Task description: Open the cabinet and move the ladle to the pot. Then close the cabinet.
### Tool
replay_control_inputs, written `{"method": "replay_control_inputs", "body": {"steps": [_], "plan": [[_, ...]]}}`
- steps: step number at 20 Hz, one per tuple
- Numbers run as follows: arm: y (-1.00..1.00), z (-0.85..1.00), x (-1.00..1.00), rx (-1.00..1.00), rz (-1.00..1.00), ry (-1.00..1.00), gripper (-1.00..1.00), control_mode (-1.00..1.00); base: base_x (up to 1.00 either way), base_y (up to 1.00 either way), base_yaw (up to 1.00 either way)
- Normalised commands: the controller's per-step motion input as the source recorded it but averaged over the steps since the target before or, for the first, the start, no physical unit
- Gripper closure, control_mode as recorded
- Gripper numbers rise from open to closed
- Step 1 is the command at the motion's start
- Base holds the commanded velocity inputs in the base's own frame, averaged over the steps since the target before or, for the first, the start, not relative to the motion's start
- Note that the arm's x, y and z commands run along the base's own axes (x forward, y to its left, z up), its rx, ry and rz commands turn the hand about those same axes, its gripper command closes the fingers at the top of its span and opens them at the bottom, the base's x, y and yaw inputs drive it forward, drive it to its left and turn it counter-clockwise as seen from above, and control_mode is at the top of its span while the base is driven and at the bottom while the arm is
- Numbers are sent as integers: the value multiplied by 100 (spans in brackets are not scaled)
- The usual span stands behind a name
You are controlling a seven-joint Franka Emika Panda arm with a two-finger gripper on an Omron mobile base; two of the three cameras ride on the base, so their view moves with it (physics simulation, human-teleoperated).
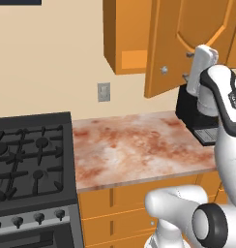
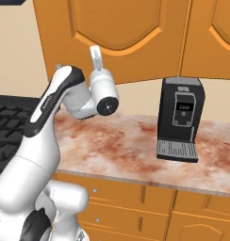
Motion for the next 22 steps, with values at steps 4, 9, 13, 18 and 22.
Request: {"method": "replay_control_inputs", "body": {"steps": [4, 9, 13, 18, 22], "plan": [[38, 0, 61, 0, 0, 7, -100, -100, 0, 0, 0], [31, 0, 68, 0, 0, 7, -100, -100, 0, 0, 0], [28, 0, 69, 0, -1, 5, -100, -100, 0, 0, 0], [28, -2, 68, 0, -1, 3, -100, -100, 0, 0, 0], [28, -3, 74, 0, -1, 3, -100, -100, 0, 0, 0]]}}
